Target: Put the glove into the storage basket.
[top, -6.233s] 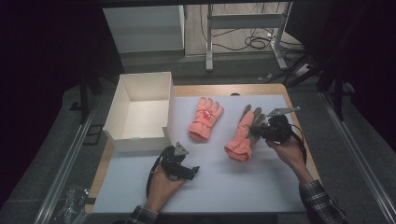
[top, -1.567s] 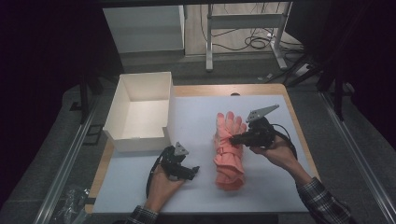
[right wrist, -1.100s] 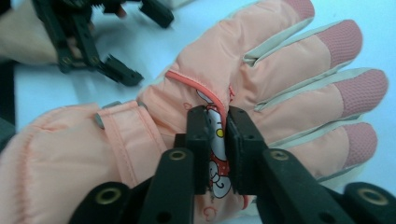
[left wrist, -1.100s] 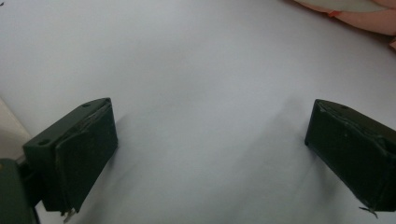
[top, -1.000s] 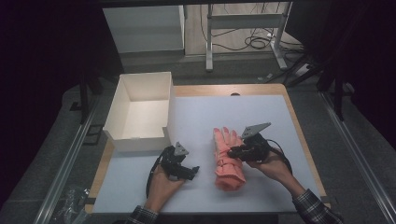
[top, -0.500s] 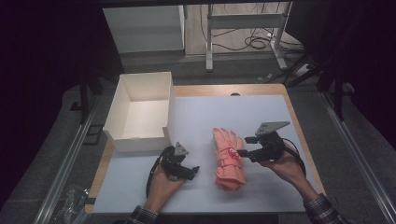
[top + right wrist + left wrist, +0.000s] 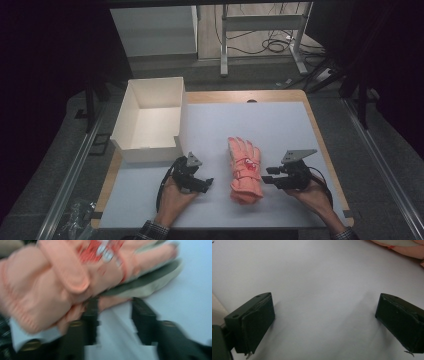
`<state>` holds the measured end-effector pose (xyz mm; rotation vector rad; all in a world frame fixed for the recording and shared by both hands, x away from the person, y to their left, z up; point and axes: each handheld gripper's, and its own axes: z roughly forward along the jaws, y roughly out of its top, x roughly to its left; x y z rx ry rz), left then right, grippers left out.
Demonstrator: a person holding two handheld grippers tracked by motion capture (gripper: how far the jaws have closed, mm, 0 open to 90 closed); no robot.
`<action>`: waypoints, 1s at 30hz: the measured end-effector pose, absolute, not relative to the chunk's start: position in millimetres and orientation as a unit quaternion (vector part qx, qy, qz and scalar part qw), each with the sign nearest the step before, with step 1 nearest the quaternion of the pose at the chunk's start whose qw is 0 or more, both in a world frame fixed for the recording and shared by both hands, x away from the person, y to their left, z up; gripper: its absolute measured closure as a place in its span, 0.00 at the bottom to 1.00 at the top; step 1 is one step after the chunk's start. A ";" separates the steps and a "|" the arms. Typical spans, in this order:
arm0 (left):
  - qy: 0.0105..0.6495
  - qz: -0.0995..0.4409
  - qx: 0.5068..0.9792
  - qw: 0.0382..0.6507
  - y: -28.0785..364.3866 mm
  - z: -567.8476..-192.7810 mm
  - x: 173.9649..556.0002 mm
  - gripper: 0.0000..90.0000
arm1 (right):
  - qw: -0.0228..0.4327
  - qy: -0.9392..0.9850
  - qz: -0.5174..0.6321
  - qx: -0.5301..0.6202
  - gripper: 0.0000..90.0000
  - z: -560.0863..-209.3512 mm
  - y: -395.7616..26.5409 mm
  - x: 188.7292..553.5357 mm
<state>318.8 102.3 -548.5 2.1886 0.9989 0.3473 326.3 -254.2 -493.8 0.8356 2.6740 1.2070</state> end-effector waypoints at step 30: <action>0.387 0.135 0.846 0.341 107.8 -545.8 315.4 0.04 | 0.031 0.891 0.380 0.248 0.84 -523.3 -215.1 299.2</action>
